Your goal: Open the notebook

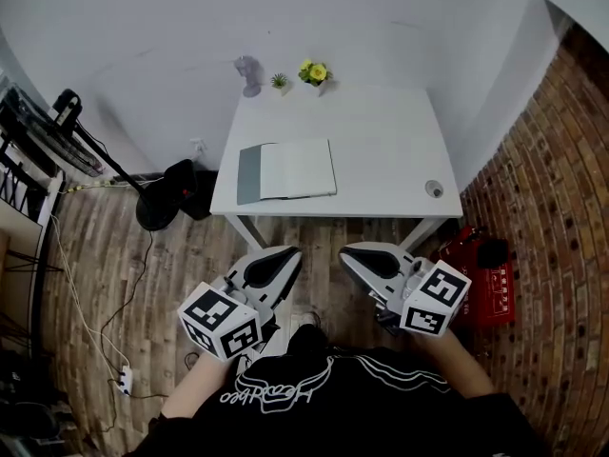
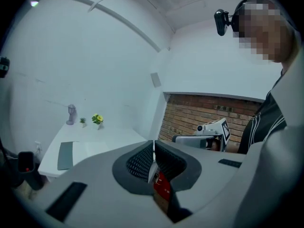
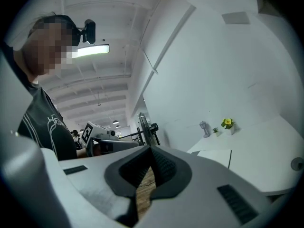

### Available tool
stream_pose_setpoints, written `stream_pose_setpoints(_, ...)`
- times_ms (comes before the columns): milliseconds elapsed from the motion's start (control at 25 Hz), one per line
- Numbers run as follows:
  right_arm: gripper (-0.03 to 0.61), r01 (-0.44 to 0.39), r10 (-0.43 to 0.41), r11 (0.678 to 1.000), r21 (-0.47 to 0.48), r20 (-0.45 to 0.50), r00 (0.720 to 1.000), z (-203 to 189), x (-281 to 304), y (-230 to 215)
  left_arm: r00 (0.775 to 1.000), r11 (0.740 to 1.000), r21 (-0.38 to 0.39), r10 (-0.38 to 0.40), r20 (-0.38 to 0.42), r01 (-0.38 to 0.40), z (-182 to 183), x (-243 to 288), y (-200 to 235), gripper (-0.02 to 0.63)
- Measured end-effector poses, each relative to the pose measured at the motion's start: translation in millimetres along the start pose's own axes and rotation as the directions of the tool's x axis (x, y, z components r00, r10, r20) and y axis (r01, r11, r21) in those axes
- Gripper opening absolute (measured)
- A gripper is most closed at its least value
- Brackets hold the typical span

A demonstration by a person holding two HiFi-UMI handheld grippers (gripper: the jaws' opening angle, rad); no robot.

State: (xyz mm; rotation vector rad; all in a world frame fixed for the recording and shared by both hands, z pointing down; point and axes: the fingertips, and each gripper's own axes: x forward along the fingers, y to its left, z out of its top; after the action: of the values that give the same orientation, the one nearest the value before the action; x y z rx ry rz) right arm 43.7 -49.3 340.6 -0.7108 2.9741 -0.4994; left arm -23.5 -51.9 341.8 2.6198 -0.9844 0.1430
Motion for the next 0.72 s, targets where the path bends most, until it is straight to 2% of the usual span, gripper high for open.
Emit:
stream_pose_setpoints(280,0.003,0.007,-0.007,0.999,-0.034,0.009,1.0,4.9,-10.0,11.5,1.0,1.0,0.019,0.0,0.009,0.0,-0.6,-6.5,-13.7,0.038)
stream_pose_setpoints(720,0.003,0.018,-0.018,0.999,-0.033,-0.005,1.0,5.8,3.3,9.2,1.0,1.0,-0.005,0.025,0.016,-0.025,-0.1,-9.0,8.6,0.038)
